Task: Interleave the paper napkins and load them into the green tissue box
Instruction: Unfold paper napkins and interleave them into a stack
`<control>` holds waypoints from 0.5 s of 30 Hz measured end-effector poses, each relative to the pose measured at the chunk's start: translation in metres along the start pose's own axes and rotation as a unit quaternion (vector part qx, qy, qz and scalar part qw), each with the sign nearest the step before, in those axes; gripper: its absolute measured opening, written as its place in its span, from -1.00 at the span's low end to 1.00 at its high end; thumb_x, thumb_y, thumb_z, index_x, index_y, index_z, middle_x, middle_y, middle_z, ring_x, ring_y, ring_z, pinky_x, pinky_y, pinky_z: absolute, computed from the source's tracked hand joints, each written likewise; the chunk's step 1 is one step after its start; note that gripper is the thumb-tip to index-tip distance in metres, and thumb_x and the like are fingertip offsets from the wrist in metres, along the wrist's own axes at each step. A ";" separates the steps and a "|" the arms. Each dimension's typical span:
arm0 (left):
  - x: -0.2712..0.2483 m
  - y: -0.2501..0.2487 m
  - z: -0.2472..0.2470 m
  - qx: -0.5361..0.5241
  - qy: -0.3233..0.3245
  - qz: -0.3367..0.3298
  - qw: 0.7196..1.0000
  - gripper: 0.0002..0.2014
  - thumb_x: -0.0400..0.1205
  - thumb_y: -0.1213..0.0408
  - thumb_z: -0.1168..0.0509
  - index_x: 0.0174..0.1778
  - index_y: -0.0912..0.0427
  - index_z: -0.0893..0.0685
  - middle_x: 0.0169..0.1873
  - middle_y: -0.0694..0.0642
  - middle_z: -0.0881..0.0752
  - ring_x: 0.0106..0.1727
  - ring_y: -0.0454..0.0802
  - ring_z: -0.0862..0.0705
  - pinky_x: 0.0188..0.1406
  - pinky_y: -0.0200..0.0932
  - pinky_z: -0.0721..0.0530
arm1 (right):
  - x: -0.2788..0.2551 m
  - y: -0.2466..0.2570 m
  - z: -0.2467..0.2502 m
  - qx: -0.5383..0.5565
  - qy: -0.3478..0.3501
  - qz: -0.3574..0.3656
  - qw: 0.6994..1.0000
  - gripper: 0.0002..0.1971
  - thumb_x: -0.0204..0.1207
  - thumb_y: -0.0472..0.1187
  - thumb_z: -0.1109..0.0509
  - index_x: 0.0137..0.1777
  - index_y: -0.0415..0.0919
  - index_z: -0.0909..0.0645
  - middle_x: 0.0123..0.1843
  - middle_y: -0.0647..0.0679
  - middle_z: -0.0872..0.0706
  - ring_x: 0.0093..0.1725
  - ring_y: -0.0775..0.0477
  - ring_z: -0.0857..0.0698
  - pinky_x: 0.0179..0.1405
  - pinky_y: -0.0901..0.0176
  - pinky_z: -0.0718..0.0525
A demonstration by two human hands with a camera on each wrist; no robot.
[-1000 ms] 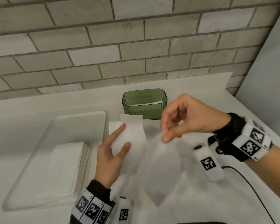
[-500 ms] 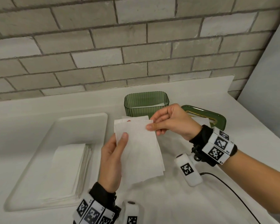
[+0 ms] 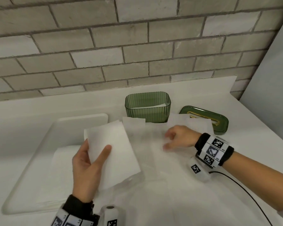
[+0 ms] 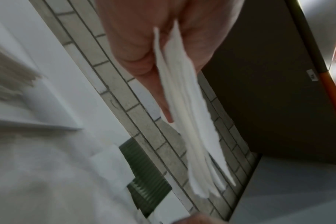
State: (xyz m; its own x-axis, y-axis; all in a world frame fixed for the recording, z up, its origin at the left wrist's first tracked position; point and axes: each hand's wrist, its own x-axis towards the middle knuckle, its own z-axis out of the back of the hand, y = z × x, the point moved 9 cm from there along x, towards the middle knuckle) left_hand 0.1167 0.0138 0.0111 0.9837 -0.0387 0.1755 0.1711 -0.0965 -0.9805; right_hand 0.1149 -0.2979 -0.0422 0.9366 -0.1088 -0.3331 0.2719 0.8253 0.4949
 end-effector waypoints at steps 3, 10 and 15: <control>0.000 0.005 0.015 0.011 -0.018 0.006 1.000 -0.65 0.56 0.44 -0.45 0.27 0.20 -0.70 0.13 0.11 -0.82 0.15 0.10 -0.80 -0.02 -0.15 -0.80 | -0.007 -0.004 -0.019 -0.047 0.049 -0.013 0.998 -0.22 0.29 0.12 -0.64 0.47 -0.13 -0.46 0.14 0.04 -0.55 0.10 0.03 -0.56 0.02 0.29 -0.50; -0.006 0.005 0.004 0.044 0.002 -0.011 0.999 -0.18 0.45 0.38 -0.58 0.51 -0.37 -0.42 0.43 0.11 -0.61 0.38 0.13 -0.65 0.36 0.28 -0.63 | -0.005 0.014 -0.028 -0.027 0.021 0.015 0.999 -0.69 0.21 -0.01 -0.69 -0.10 -0.05 -0.74 -0.26 0.10 -0.64 -0.25 0.10 -0.62 -0.30 0.29 -0.55; -0.008 0.004 -0.003 0.076 0.015 -0.019 0.997 -0.36 0.49 0.41 -0.57 0.41 -0.23 -0.59 0.35 -0.14 -0.67 0.35 -0.13 -0.64 0.38 0.03 -0.63 | -0.004 0.016 -0.028 -0.021 0.021 0.023 0.999 -0.50 0.19 0.06 -0.70 0.09 -0.03 -0.63 -0.07 0.08 -0.61 -0.10 0.07 -0.62 -0.18 0.28 -0.53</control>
State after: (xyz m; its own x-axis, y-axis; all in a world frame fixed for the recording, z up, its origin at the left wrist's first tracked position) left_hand 0.1093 0.0105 0.0060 0.9745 -0.0684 0.2139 0.2176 0.0525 -0.9746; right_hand 0.1090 -0.2680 -0.0555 0.9373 -0.0476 -0.3453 0.2190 0.8511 0.4771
